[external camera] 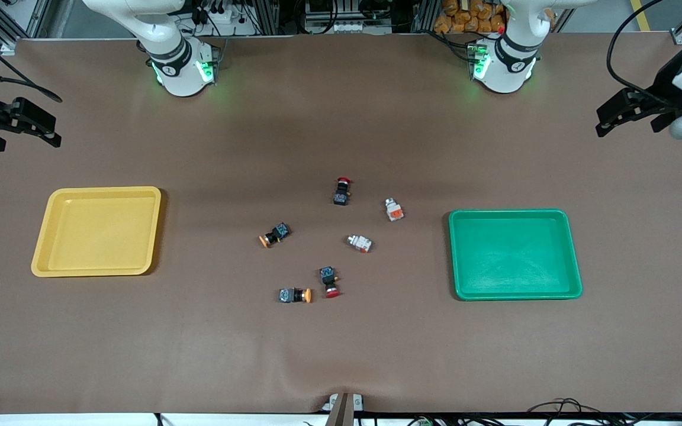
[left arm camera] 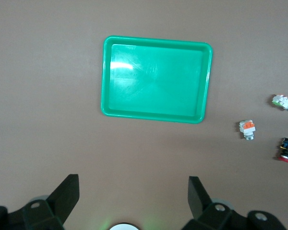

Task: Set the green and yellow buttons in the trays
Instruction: 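Move the left gripper toward the white orange-labelled button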

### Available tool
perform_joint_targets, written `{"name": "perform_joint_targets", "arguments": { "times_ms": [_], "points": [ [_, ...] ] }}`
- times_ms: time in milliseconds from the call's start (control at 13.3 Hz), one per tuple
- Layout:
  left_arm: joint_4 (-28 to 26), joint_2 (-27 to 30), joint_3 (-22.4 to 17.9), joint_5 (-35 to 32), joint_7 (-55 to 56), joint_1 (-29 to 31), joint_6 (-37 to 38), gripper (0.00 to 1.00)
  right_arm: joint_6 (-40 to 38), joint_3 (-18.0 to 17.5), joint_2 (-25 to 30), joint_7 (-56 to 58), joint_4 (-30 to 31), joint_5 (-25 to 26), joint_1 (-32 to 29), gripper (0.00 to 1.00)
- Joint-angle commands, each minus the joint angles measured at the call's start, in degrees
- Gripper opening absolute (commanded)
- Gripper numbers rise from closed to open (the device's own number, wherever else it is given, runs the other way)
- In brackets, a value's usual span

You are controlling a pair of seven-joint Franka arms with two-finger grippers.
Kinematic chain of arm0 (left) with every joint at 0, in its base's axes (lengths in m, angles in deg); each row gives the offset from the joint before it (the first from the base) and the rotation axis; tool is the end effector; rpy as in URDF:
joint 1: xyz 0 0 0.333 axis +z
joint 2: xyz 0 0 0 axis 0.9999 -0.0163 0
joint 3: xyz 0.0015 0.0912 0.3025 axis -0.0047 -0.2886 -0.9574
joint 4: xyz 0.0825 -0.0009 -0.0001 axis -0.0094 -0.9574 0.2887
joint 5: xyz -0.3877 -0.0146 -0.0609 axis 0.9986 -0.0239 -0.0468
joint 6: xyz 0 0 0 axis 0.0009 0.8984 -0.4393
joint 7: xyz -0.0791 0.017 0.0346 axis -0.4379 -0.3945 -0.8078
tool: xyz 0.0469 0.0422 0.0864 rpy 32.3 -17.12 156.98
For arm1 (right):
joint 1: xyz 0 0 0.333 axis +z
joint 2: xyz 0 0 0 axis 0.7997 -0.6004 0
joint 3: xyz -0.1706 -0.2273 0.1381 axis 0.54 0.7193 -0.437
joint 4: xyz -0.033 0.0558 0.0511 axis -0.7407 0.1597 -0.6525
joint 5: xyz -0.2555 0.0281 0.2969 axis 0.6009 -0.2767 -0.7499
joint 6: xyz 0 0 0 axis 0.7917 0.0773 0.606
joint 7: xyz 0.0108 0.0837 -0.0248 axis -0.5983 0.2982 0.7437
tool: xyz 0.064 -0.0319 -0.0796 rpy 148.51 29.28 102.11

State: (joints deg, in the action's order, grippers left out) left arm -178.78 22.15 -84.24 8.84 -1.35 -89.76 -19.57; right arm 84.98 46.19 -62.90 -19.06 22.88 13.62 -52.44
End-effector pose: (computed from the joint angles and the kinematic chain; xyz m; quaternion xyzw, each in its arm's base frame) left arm 0.5159 -0.0570 0.6573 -0.9992 -0.0390 -0.0054 0.0076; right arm 0.5367 0.0104 0.6594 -0.9993 -0.0351 0.0091 0.0050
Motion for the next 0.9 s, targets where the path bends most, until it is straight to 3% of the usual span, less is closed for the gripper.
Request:
{"name": "perform_joint_targets", "arguments": {
  "times_ms": [0,828],
  "points": [
    [2.4,-1.2,0.1,0.9,-0.8,0.5,2.1,1.0,-0.1,-0.3,-0.3,0.6,-0.8,0.4,0.0,1.0],
    [2.4,-1.8,-0.1,0.8,-0.9,0.9,3.4,1.0,-0.2,-0.3,-0.2,0.6,-0.8,0.4,-0.6,1.0]
  ]
}}
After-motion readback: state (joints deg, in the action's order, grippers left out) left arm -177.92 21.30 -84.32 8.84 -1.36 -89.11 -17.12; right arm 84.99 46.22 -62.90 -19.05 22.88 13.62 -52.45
